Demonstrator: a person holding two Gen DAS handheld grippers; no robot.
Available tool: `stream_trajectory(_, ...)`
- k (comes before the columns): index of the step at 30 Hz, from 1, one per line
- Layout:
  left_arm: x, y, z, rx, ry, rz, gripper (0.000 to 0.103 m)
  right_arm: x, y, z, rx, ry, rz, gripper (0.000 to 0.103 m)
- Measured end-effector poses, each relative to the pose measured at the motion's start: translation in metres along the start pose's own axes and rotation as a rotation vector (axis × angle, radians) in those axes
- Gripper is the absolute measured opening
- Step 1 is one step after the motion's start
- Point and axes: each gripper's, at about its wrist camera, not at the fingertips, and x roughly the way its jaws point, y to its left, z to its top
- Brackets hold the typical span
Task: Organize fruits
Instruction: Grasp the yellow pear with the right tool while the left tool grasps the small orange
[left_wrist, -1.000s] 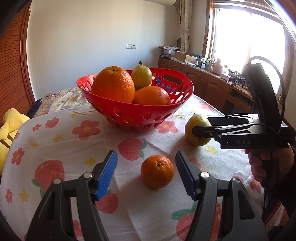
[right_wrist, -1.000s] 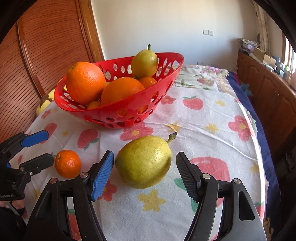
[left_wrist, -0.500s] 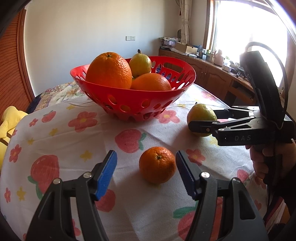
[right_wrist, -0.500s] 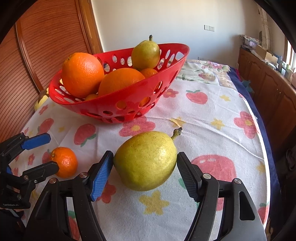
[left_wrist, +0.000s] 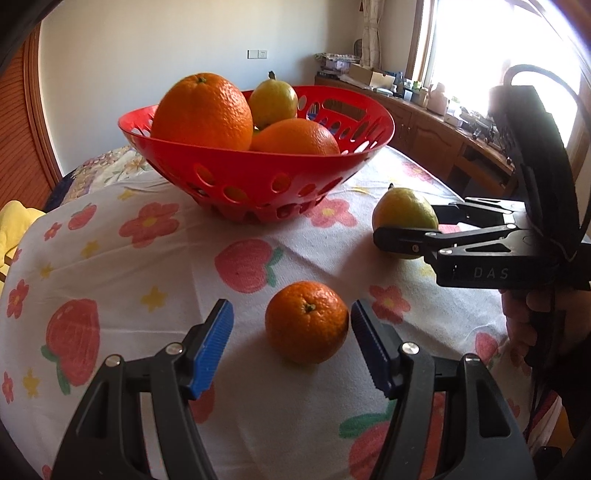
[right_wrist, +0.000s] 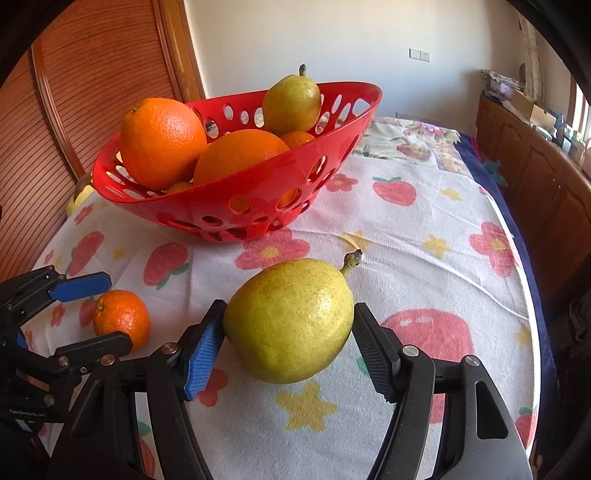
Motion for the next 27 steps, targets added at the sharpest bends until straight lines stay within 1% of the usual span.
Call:
stream_trajectory(6, 0.001, -0.003, 0.000, 0.013, 0.001, -0.004, 0.066, -0.001, -0.003, -0.001, 0.011, -0.005, 0.013, 0.069)
stream_trajectory(9, 0.002, -0.003, 0.000, 0.014, 0.003, -0.007, 0.064, -0.001, -0.004, -0.001, 0.018, -0.005, 0.020, 0.069)
stream_trajectory(10, 0.002, -0.002, 0.000, 0.015, 0.004, -0.010, 0.061, -0.001, -0.004, -0.002, 0.018, -0.006, 0.021, 0.069)
stream_trajectory(11, 0.003, -0.003, -0.001, 0.019, 0.007, -0.021, 0.055, -0.001, -0.004, -0.002, 0.019, -0.006, 0.021, 0.069)
stream_trajectory(13, 0.004, -0.004, -0.002, 0.026, 0.013, -0.025, 0.054, -0.001, -0.004, -0.002, 0.018, -0.007, 0.021, 0.069)
stream_trajectory(15, 0.005, -0.005, -0.003, 0.030, 0.019, -0.026, 0.045, -0.002, -0.005, -0.002, 0.017, -0.005, 0.021, 0.069)
stream_trajectory(20, 0.004, -0.006, -0.003, 0.033, 0.011, -0.023, 0.044, -0.004, -0.006, -0.002, 0.021, -0.008, 0.029, 0.069)
stream_trajectory(27, -0.017, -0.003, 0.006, 0.012, -0.065, -0.032, 0.043, -0.008, -0.002, -0.006, -0.003, -0.022, 0.031, 0.069)
